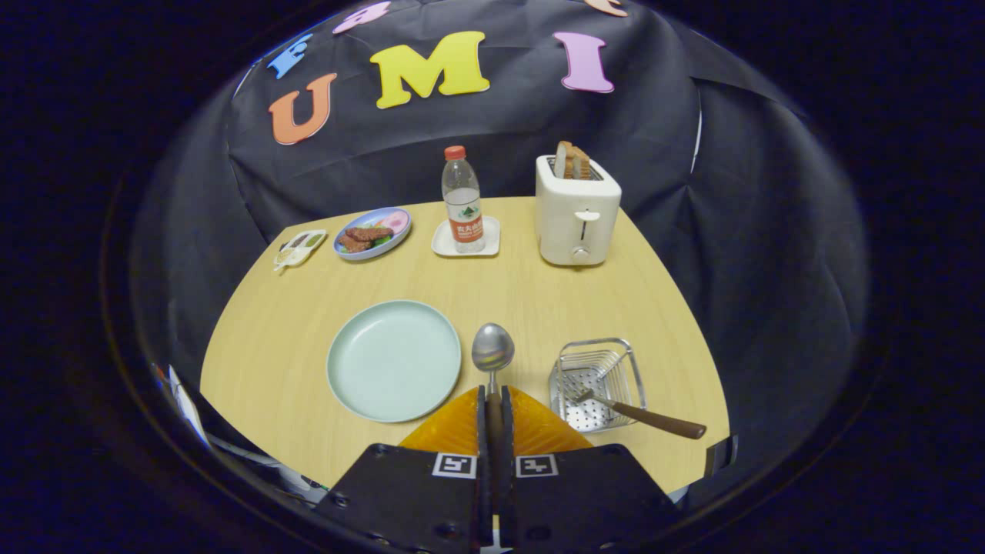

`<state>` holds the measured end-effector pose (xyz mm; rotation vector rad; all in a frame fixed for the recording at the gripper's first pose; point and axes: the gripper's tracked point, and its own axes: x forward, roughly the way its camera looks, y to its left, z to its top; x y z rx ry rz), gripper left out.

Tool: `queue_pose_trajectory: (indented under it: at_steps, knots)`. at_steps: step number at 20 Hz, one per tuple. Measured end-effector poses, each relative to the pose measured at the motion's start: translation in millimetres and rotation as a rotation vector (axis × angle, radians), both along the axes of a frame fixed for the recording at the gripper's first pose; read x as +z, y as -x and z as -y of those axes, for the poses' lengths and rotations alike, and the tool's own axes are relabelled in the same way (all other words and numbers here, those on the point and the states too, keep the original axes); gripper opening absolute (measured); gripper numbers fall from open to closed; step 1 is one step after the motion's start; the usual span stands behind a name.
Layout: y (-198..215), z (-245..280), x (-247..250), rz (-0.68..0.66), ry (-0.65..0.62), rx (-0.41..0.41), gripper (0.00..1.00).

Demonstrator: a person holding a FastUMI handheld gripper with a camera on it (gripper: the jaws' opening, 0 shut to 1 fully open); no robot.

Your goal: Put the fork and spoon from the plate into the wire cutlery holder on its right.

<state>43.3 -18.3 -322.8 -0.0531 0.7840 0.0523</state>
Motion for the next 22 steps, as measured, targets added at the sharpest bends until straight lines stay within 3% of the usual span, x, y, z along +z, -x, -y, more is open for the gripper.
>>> queue_pose_trajectory:
  at_steps: [12,22]
  knots:
    - [19.3,86.9,2.8,-0.059,0.024,-0.078,0.04]
    - [2.4,73.9,-1.5,-0.201,-0.007,-0.100,0.07]
